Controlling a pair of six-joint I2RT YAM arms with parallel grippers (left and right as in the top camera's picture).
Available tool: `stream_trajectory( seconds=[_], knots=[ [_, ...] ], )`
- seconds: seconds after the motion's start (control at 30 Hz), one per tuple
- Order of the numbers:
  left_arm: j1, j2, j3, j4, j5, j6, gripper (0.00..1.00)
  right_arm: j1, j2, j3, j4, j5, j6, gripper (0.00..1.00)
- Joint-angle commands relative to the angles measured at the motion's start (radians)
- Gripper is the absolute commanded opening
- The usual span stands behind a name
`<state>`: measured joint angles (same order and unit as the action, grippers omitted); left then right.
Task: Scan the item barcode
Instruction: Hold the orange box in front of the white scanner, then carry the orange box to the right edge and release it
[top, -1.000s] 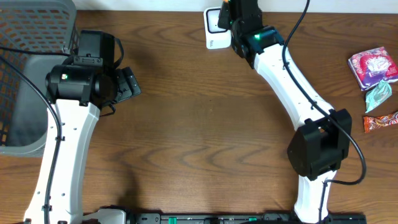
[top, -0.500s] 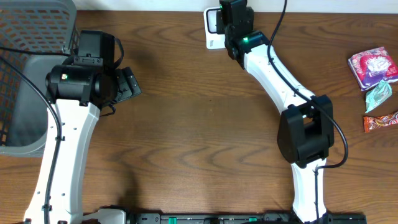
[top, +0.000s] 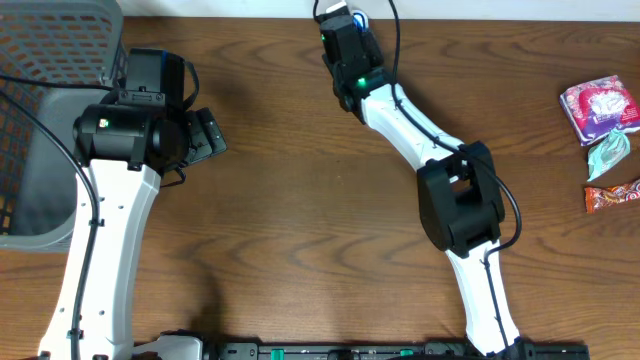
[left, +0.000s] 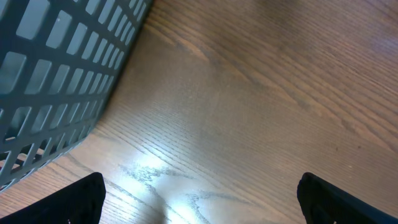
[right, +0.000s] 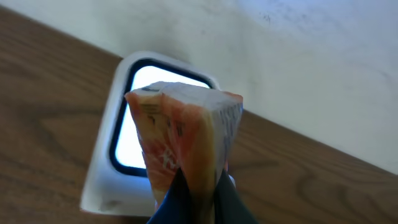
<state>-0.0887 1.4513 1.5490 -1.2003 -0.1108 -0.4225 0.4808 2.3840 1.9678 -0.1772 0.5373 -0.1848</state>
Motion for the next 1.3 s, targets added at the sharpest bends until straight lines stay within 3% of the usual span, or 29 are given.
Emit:
stream_trajectory(
  seconds=[0.0, 0.13, 0.33, 0.67, 1.1, 1.27],
  knots=[
    [0.001, 0.003, 0.003, -0.003, -0.006, -0.01, 0.98, -0.003, -0.016, 0.041, 0.001, 0.179, 0.063, 0.01],
    [0.001, 0.003, 0.003, -0.003, -0.006, -0.01, 0.98, -0.041, -0.024, 0.13, -0.124, 0.235, 0.155, 0.01],
    [0.001, 0.003, 0.003, -0.003, -0.006, -0.01, 0.97, -0.164, -0.024, 0.276, -0.467, 0.256, 0.235, 0.01],
    [0.001, 0.003, 0.003, -0.003, -0.006, -0.01, 0.98, -0.52, -0.024, 0.31, -0.97, 0.303, 0.469, 0.01],
    [0.001, 0.003, 0.003, -0.003, -0.006, -0.01, 0.98, -0.824, -0.024, 0.307, -1.152, 0.299, 0.533, 0.01],
    [0.001, 0.003, 0.003, -0.003, -0.006, -0.01, 0.98, -0.909, -0.024, 0.279, -1.159, 0.156, 0.533, 0.01]
  ],
)
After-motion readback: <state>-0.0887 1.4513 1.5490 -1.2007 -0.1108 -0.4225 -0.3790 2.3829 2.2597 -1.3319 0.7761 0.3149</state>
